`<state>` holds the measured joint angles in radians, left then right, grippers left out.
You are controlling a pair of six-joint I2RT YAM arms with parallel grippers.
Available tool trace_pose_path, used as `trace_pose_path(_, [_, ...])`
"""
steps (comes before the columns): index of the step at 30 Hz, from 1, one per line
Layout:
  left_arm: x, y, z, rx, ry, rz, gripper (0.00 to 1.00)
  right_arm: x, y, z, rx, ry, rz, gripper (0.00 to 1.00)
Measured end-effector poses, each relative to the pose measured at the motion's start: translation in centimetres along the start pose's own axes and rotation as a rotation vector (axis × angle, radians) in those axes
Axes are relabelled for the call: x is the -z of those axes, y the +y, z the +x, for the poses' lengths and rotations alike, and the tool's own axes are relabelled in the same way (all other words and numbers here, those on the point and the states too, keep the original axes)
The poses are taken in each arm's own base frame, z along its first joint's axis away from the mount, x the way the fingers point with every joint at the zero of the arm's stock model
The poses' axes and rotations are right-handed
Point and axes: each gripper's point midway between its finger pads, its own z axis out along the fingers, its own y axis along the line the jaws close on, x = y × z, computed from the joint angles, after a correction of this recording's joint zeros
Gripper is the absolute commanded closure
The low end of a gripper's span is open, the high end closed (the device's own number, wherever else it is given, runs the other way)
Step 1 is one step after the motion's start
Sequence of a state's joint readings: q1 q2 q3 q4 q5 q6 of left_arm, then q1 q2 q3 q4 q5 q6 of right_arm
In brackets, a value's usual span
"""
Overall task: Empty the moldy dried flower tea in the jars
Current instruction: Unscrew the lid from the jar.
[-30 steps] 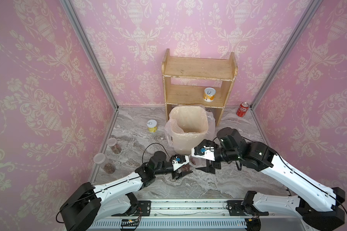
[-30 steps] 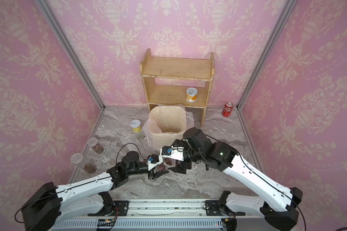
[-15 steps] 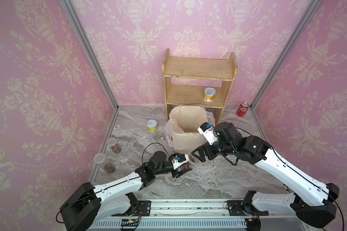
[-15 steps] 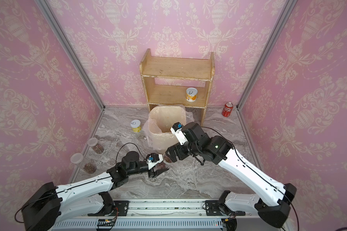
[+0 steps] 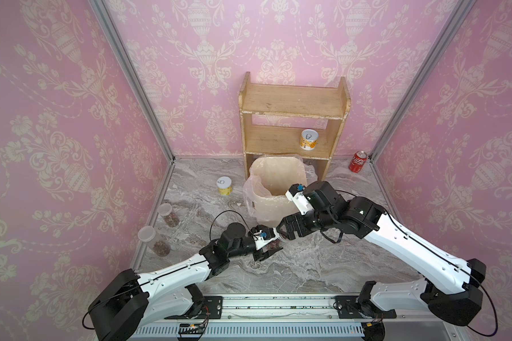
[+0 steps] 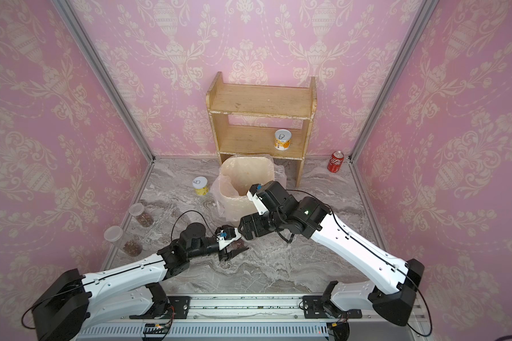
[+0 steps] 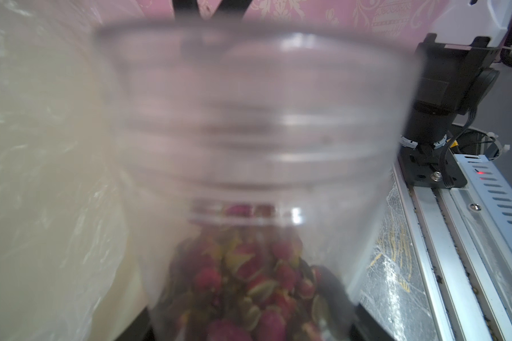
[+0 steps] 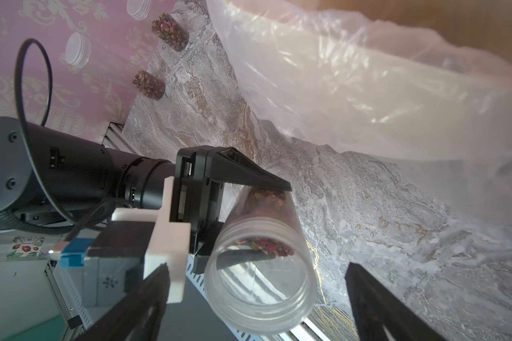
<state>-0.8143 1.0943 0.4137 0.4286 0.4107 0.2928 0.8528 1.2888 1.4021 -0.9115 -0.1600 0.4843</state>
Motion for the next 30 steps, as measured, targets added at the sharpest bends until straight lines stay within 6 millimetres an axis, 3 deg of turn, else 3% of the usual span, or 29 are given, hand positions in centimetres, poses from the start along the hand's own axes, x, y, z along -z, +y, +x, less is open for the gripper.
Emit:
trace_pose_path(9, [0.0,0.1,-0.1,-0.002,-0.003,-0.004,0.69,-0.6,-1.0,1.0,-0.010,0.028,0.038,0.11])
trace_pose_path(20, [0.0,0.1,-0.1,-0.002,-0.002,-0.004,0.68,-0.9,-0.7,1.2,-0.015,0.045,0.017,0.21])
trace_pose_path(30, [0.0,0.1,-0.1,-0.002,-0.002,-0.005,0.68,-2.2,-0.5,1.7,-0.019,0.091,0.005,0.23])
